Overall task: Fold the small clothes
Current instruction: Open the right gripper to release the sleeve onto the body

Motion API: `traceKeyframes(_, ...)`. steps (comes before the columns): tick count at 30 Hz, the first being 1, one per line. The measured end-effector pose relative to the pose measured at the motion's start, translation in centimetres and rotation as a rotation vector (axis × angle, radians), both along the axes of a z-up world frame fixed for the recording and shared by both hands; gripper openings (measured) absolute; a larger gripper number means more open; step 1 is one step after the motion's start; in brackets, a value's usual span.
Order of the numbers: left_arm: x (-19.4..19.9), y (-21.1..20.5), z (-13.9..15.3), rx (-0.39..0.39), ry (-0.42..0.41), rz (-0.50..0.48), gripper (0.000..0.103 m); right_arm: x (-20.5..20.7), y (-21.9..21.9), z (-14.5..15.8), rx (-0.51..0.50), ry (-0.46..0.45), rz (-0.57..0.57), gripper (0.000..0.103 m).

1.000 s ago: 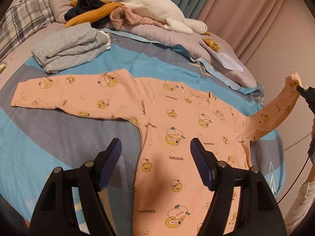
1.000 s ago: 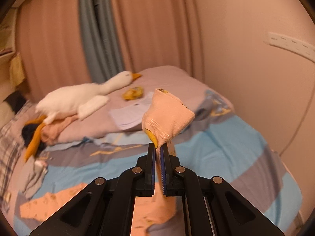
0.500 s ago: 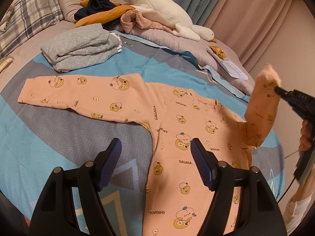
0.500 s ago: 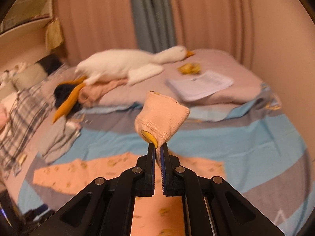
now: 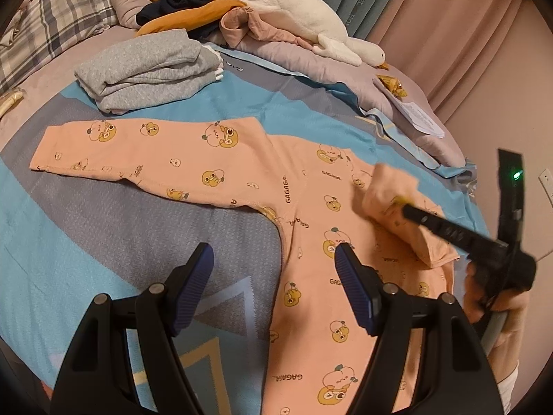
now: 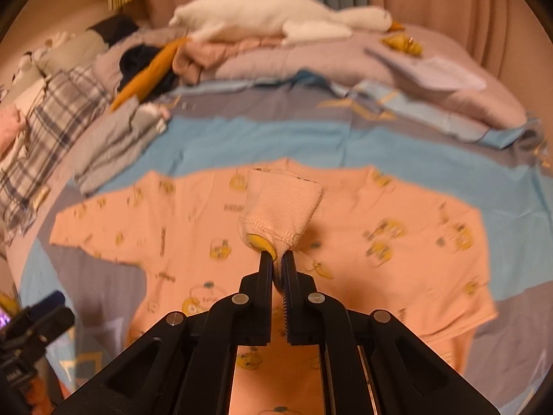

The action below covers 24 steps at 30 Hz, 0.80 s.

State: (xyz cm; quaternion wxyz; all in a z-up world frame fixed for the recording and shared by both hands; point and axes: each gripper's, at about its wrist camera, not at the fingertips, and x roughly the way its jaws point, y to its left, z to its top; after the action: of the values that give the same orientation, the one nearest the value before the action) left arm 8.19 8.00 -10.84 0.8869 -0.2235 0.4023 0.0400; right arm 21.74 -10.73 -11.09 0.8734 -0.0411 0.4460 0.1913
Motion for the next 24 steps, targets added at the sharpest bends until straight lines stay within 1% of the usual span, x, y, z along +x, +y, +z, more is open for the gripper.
traceKeyframes(4, 0.2, 0.2, -0.5, -0.008, 0.012, 0.002, 0.073, -0.1, 0.7, -2.1, -0.006, 0.043, 0.009, 0.007)
traceKeyframes(7, 0.2, 0.2, -0.7, -0.009, 0.018, -0.001, 0.073, -0.3, 1.1, -2.8, -0.01, 0.057, 0.027, 0.007)
traceKeyframes(10, 0.3, 0.1, -0.8, -0.013, 0.023, -0.005, 0.073, -0.6, 0.8, -3.1, 0.008, 0.066, 0.045, 0.007)
traceKeyframes(11, 0.3, 0.0, -0.8, -0.016, 0.024, -0.008, 0.073, -0.7, 0.7, -3.1, 0.016, 0.068, 0.049, 0.008)
traceKeyframes(13, 0.4, -0.1, -0.8, -0.021, 0.025, -0.014, 0.073, -1.1, 0.4, -2.7, 0.037, 0.063, 0.063, 0.021)
traceKeyframes(14, 0.4, -0.1, -0.8, -0.024, 0.024, -0.017, 0.073, -1.4, 0.2, -2.4, 0.052, 0.055, 0.075, 0.026)
traceKeyframes(15, 0.4, -0.2, -0.7, -0.026, 0.024, -0.021, 0.073, -1.5, 0.1, -2.1, 0.059, 0.048, 0.081, 0.034)
traceKeyframes(16, 0.4, -0.2, -0.7, -0.03, 0.023, -0.025, 0.073, -1.8, -0.1, -1.6, 0.065, 0.035, 0.084, 0.038)
traceKeyframes(19, 0.9, -0.6, -0.6, -0.037, 0.025, -0.035, 0.074, -2.4, -1.0, -0.3, 0.079, -0.005, 0.065, 0.038)
traceKeyframes(22, 1.1, -0.9, -0.4, -0.037, 0.022, -0.046, 0.074, -2.5, -2.1, 0.8, 0.122, -0.018, 0.05, 0.038)
traceKeyframes(24, 1.2, -1.1, -0.3, -0.039, 0.019, -0.051, 0.074, -2.1, -2.7, 1.1, 0.124, -0.034, 0.026, 0.038)
